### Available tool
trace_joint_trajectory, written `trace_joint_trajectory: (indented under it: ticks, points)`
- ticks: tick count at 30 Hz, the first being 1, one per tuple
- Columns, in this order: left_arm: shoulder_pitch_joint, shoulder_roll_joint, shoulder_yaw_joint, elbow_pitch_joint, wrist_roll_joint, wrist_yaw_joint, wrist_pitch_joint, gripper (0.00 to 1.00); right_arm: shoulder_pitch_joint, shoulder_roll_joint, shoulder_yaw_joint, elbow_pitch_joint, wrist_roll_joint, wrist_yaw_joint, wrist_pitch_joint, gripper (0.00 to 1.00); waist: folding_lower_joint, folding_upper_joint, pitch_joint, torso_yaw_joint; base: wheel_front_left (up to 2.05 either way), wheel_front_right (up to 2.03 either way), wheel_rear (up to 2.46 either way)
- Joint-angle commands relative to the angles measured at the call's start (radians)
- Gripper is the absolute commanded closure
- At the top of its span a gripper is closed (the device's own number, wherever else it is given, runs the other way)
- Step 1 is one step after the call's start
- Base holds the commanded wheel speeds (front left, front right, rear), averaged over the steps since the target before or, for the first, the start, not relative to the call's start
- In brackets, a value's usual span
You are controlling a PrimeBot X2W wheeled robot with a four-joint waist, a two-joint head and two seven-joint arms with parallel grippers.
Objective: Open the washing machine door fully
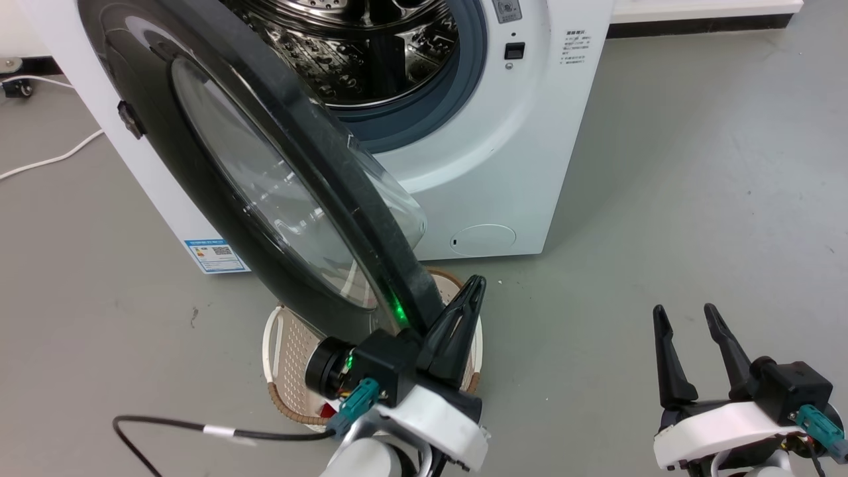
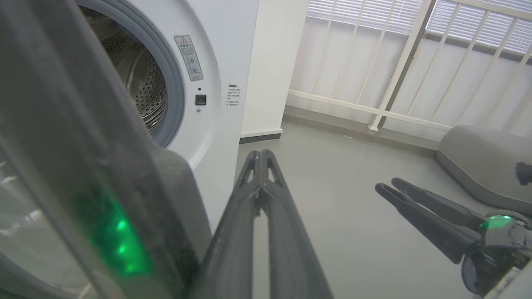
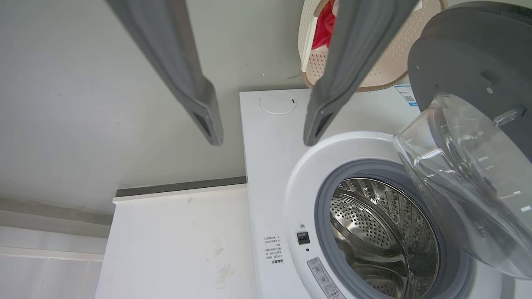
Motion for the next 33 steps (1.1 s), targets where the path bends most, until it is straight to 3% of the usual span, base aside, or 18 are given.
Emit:
trace_joint_trajectory:
  ticks: [1,12,19,33]
  points:
    - [0.026,0.052,0.044,0.008,-0.003,0.036,0.010,1.00,0.006,0.003,0.000,0.003,0.003,-0.001,-0.005,0.00,0.0000,-0.0001,-0.003,0.005,0.00,0.00,0.00]
    - [0.151,0.127,0.056,-0.160,0.030,0.122,0.045,1.00,0.020,0.003,0.004,0.011,0.011,-0.001,-0.005,0.00,0.0000,-0.0001,-0.022,0.031,0.00,0.00,0.00]
    - [0.228,0.142,0.026,-0.291,0.051,0.155,0.070,1.00,0.026,0.003,0.001,0.001,0.007,-0.001,0.001,0.00,0.0000,-0.0001,-0.022,0.072,0.00,0.00,0.00]
    - [0.272,0.160,0.046,-0.409,0.046,0.201,0.086,1.00,0.004,0.003,-0.023,-0.016,-0.010,-0.001,0.015,0.00,0.0000,-0.0001,0.010,0.252,0.00,0.00,0.00]
